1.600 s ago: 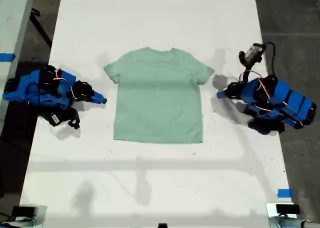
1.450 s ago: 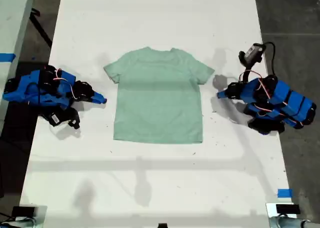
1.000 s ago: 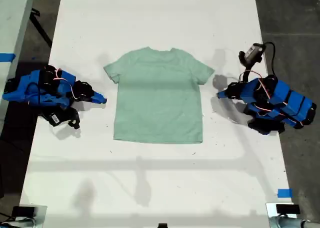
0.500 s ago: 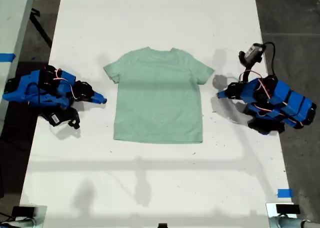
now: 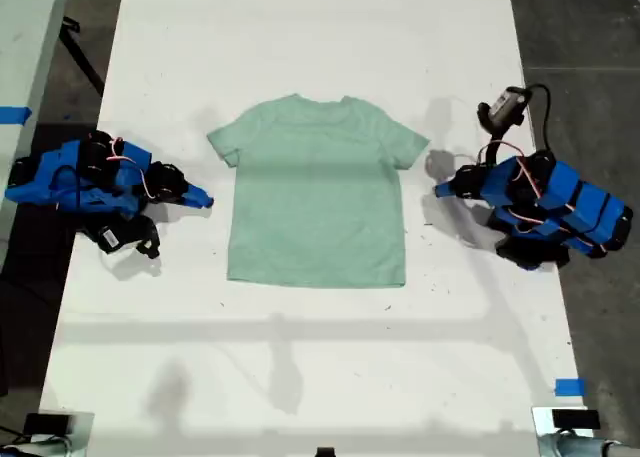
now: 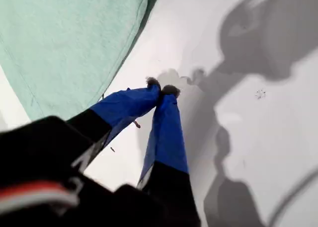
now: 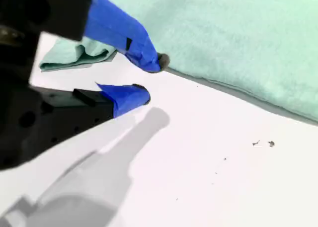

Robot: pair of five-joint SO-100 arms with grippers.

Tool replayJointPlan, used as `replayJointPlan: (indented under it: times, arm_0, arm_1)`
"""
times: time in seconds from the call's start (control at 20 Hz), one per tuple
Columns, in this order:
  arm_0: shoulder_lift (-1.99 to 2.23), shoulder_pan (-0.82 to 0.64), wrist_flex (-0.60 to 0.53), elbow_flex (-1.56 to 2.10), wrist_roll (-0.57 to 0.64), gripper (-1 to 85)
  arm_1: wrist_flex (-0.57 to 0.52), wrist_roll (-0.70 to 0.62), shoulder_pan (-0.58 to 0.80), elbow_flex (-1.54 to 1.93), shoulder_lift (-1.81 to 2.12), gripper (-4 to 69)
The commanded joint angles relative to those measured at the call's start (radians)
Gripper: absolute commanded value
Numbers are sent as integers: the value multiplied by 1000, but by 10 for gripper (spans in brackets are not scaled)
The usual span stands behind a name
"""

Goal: Fold t-shirt

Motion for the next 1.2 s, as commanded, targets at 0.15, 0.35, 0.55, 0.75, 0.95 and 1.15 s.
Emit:
replayJointPlan:
  times: [0.15,0.35,0.55,0.75,0.95,1.15]
  arm_0:
    - [3,0,5,-8,-9,91]
    - [3,-5,38,-8,-301,97]
    - [3,-107,38,-6,-296,109]
    - [3,-34,40,-8,-295,256]
    - [5,-20,37,-9,-282,211]
    - [6,0,12,-9,-61,0]
  arm_1:
    - [-23,51,-12,-9,-2,31]
    - [-23,296,-2,-9,-2,32]
    - [-23,397,-8,-9,-2,30]
    - [-23,486,-31,-9,0,38]
    - [-51,650,-110,-18,2,10]
    - [-83,572,-156,-18,2,-11]
